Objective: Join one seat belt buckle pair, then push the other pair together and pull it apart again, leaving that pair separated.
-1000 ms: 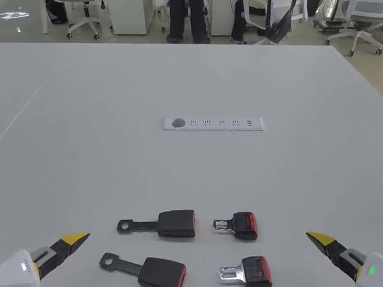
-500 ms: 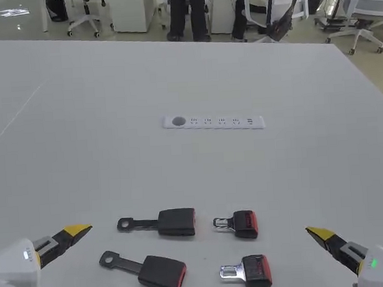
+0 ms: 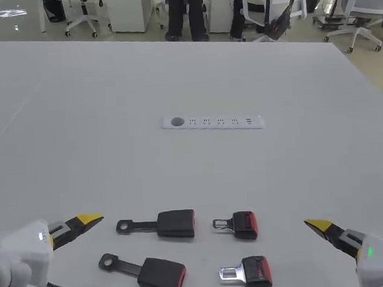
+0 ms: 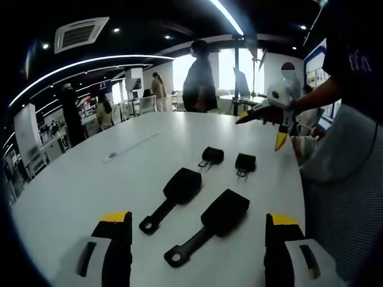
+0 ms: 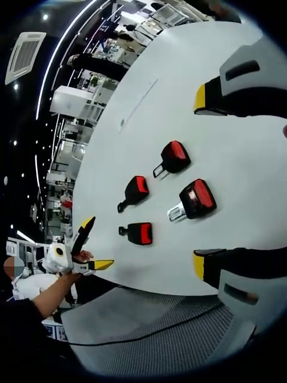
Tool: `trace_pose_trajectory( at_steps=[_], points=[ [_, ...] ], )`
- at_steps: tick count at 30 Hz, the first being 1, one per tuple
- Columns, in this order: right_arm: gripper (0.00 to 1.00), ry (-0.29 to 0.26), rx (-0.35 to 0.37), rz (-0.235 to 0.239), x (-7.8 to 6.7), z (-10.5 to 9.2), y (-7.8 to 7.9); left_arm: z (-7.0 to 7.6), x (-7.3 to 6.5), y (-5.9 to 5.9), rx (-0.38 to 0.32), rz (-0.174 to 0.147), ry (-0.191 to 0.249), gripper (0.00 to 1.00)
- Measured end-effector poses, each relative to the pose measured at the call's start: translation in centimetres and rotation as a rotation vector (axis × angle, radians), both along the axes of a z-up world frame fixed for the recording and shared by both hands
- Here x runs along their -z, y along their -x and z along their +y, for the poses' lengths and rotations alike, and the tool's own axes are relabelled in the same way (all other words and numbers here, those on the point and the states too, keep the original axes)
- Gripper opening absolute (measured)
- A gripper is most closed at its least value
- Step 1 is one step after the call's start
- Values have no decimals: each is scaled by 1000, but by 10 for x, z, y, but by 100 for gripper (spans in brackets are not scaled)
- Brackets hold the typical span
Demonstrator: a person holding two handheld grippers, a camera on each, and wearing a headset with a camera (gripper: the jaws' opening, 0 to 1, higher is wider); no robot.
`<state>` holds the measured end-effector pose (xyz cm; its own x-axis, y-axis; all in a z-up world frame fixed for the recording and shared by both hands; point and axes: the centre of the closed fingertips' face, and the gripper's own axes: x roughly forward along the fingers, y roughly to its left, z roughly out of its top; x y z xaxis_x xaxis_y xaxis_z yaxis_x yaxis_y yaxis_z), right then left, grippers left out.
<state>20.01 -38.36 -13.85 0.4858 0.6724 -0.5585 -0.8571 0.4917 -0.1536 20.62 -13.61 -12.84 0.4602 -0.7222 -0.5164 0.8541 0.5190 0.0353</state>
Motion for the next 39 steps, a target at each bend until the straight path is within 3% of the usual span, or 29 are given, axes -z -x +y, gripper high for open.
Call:
trace_pose_trajectory(
  at_steps=[16, 26, 30, 39],
  points=[
    [76, 84, -162, 28, 10, 9, -3, -33, 13, 5, 206, 32, -107, 78],
    [64, 137, -258, 54, 20, 15, 0, -44, 25, 8, 329, 60, -178, 64],
    [59, 158, -294, 63, 23, 19, 1, -49, 31, 12, 389, 89, -211, 60],
    [47, 223, -382, 91, 33, 21, 4, -52, 41, 13, 507, 101, -296, 47]
  ],
)
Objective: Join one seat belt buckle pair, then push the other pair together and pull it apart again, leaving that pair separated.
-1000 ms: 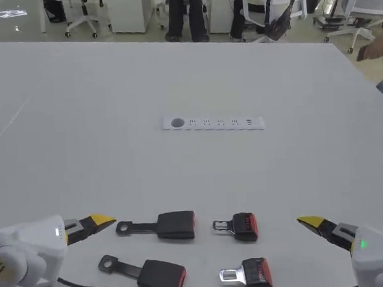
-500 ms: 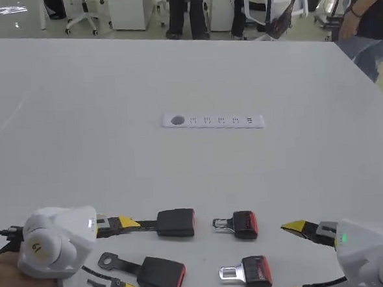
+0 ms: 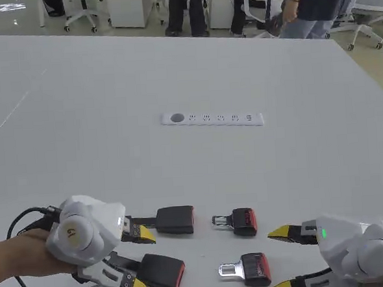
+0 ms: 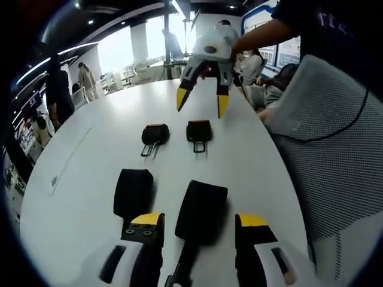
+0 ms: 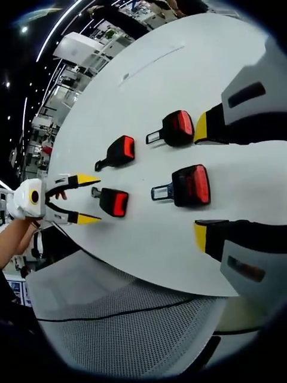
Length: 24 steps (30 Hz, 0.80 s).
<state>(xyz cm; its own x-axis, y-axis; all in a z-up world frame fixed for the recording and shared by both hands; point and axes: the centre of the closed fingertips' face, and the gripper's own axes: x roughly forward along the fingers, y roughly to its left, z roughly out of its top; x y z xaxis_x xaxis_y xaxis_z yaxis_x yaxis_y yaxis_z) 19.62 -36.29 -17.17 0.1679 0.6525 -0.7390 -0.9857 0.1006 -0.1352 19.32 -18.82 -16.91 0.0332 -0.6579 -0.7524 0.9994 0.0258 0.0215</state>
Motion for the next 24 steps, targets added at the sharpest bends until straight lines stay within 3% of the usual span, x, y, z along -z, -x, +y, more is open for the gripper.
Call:
trace_pose_trajectory(
  at_steps=[13, 24],
  points=[
    [35, 76, -109, 27, 11, 4, 1, 1, 19, 1, 149, 25, -123, 35],
    [32, 117, -152, 43, 24, 7, 0, 3, 24, -2, 152, 37, -154, 32]
  ],
)
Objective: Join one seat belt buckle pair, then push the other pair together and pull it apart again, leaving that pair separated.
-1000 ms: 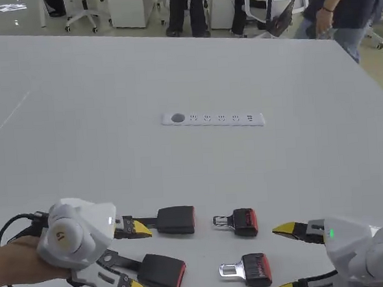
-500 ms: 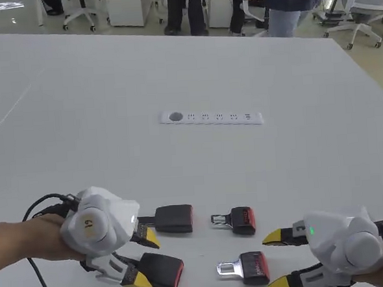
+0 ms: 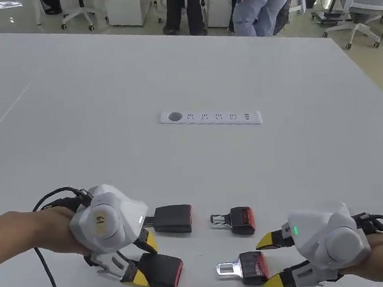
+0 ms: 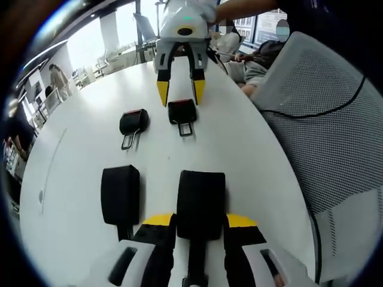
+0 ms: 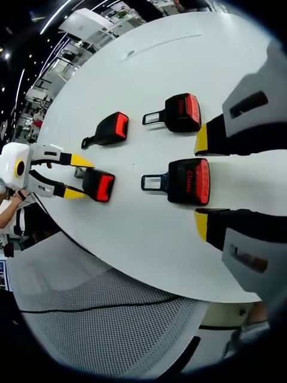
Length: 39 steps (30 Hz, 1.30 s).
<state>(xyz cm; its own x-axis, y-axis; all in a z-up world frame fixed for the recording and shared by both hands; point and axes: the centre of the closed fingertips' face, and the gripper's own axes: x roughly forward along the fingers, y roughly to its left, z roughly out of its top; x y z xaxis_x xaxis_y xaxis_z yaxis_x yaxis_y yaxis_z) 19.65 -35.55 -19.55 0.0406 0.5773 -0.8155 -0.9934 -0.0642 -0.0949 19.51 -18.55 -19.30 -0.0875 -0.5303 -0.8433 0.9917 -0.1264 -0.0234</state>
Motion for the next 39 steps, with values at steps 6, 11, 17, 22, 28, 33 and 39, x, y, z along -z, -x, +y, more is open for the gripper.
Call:
trace_pose_trajectory(
  at_steps=[6, 11, 17, 22, 28, 33, 39],
  points=[
    [31, 10, -7, 2, 1, 2, 2, 3, 5, -2, -32, 12, -13, 32],
    [31, 12, -2, 5, 2, 1, 2, 3, 6, -2, -80, 31, -21, 32],
    [31, 14, 1, 1, 3, 1, 1, 2, 6, -2, -132, 55, -35, 32],
    [31, 15, 3, 1, 3, 0, 1, 2, 5, -2, -151, 63, -38, 31],
    [31, 17, 5, 1, 2, 1, 2, 3, 6, -3, -199, 83, -38, 31],
    [31, 18, 4, 0, 1, 1, 2, 3, 6, -3, -193, 79, -46, 31],
    [31, 19, 9, 1, 0, 2, 3, 3, 6, -2, -187, 80, -49, 31]
  ],
)
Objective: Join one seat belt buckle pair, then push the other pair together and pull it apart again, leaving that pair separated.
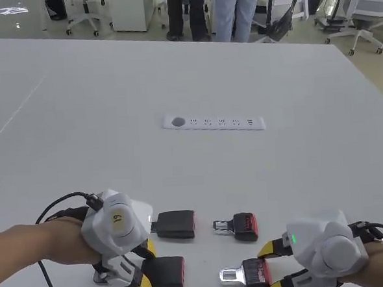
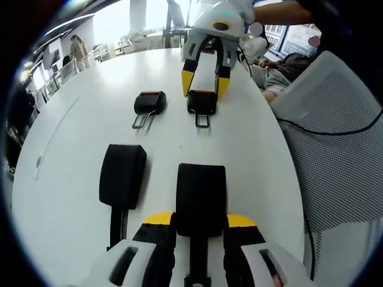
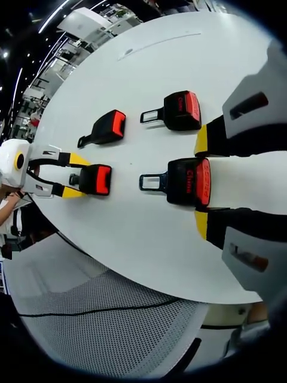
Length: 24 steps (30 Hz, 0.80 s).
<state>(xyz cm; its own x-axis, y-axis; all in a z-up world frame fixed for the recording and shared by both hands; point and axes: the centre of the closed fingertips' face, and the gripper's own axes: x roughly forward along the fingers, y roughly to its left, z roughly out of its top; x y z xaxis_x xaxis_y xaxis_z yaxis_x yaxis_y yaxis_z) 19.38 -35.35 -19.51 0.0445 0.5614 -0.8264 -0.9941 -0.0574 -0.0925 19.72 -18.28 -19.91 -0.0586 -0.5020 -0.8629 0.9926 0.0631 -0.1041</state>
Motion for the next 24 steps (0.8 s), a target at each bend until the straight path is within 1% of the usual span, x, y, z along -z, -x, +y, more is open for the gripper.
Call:
trace_pose_trajectory(
  at_steps=[5, 16, 24],
  points=[
    [30, 1, 7, 1, -1, 0, 0, -1, 0, 1, 4, -1, -2, 31],
    [30, -10, 22, 1, -6, 7, 2, 0, 2, 0, 13, 2, -29, 31],
    [30, -23, 30, 2, -6, 12, 0, 2, 5, -1, 33, 1, -47, 31]
  ],
)
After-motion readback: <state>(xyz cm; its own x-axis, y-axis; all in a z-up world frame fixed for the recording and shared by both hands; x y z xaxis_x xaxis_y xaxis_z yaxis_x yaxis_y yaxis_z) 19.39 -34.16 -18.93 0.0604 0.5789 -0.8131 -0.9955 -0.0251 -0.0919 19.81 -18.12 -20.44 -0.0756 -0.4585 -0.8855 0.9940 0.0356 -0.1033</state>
